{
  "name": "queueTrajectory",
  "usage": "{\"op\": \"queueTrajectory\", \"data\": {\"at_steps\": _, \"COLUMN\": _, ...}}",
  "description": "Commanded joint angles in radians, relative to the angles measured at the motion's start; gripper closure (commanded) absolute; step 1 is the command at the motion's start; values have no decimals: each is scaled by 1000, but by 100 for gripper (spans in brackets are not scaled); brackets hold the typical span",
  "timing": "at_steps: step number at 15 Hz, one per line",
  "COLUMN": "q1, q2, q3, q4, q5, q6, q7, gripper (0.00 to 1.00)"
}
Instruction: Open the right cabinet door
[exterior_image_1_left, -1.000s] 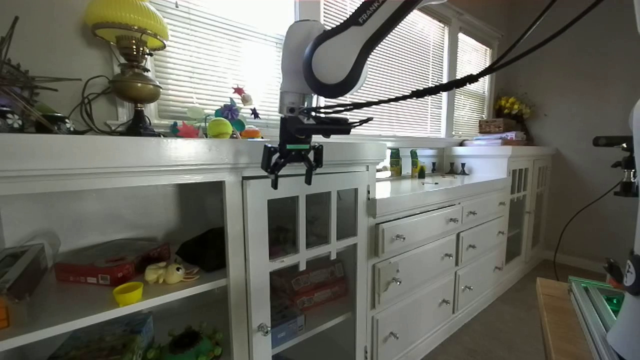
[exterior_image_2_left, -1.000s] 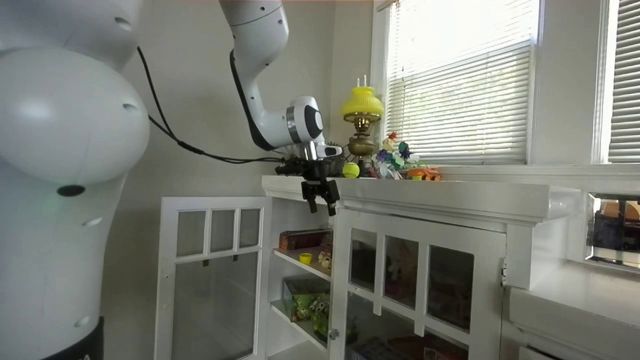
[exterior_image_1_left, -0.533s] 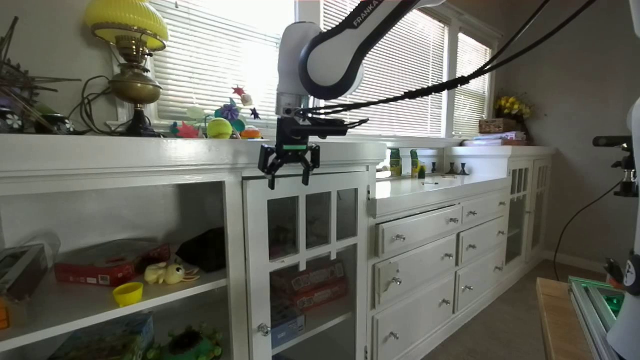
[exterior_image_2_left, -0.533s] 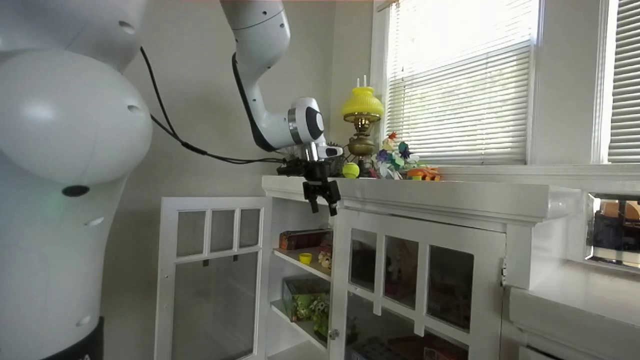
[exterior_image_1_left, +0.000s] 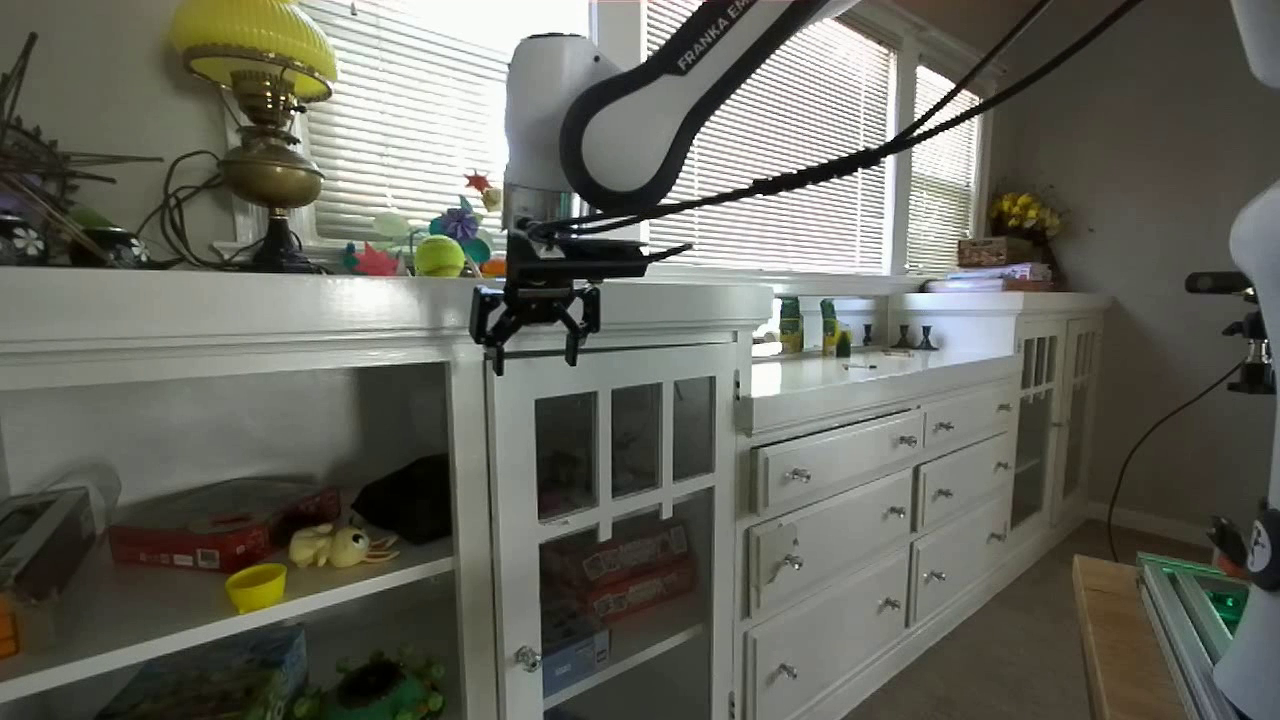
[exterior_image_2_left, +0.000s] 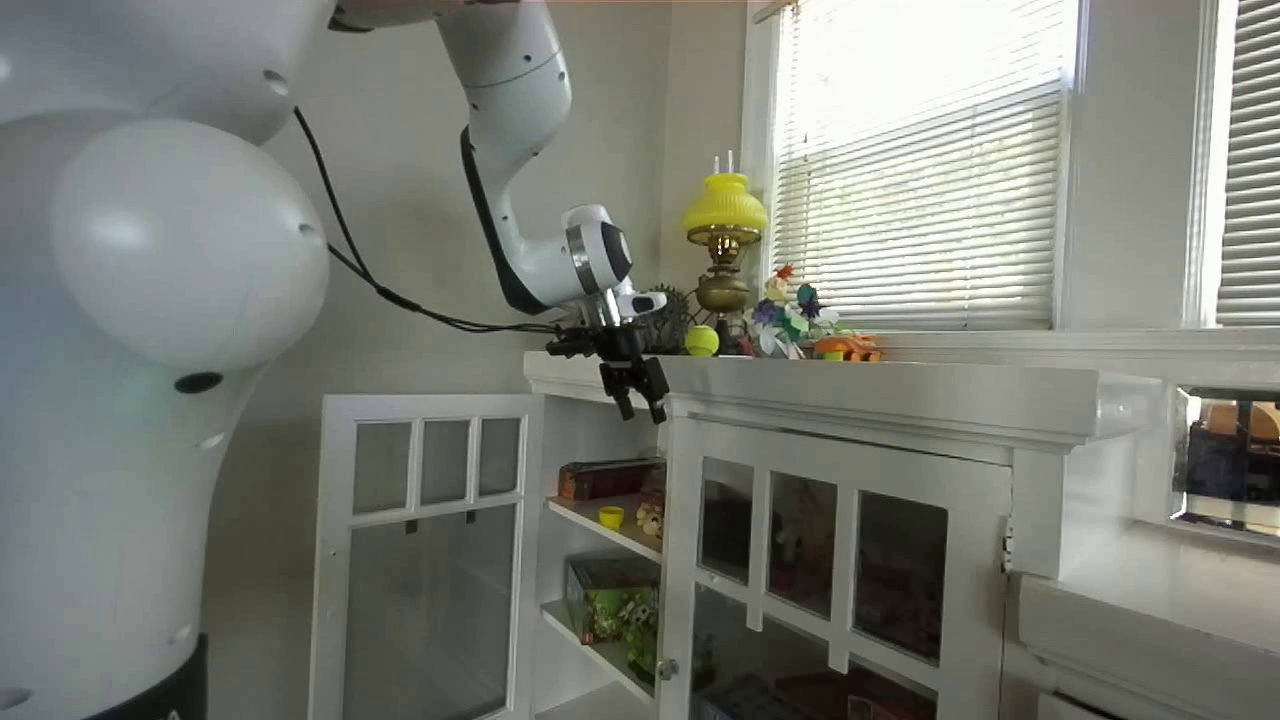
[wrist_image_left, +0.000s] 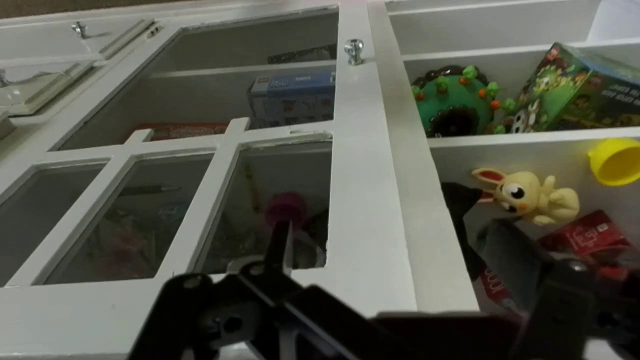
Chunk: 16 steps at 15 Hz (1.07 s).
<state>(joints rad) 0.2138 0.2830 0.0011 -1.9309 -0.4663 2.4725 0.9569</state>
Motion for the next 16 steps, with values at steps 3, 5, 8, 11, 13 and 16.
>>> {"op": "queueTrajectory", "data": {"at_steps": 3, "q1": 85, "q2": 122, "q3": -89, "q4": 159, "q5": -170, "q6": -72, "q7": 273, "gripper": 0}}
{"op": "queueTrajectory", "data": {"at_steps": 5, "q1": 97, "q2": 159, "q3": -97, "q4": 199, "q5": -194, "q6": -95, "q7": 321, "gripper": 0}}
{"op": "queueTrajectory", "data": {"at_steps": 8, "q1": 117, "q2": 206, "q3": -105, "q4": 252, "q5": -235, "q6": -123, "q7": 360, "gripper": 0}}
{"op": "queueTrajectory", "data": {"at_steps": 11, "q1": 129, "q2": 241, "q3": -112, "q4": 296, "q5": -280, "q6": -156, "q7": 403, "gripper": 0}}
{"op": "queueTrajectory", "data": {"at_steps": 13, "q1": 132, "q2": 260, "q3": -112, "q4": 321, "q5": -299, "q6": -184, "q7": 422, "gripper": 0}}
{"op": "queueTrajectory", "data": {"at_steps": 16, "q1": 137, "q2": 283, "q3": -113, "q4": 354, "q5": -330, "q6": -217, "q7": 447, "gripper": 0}}
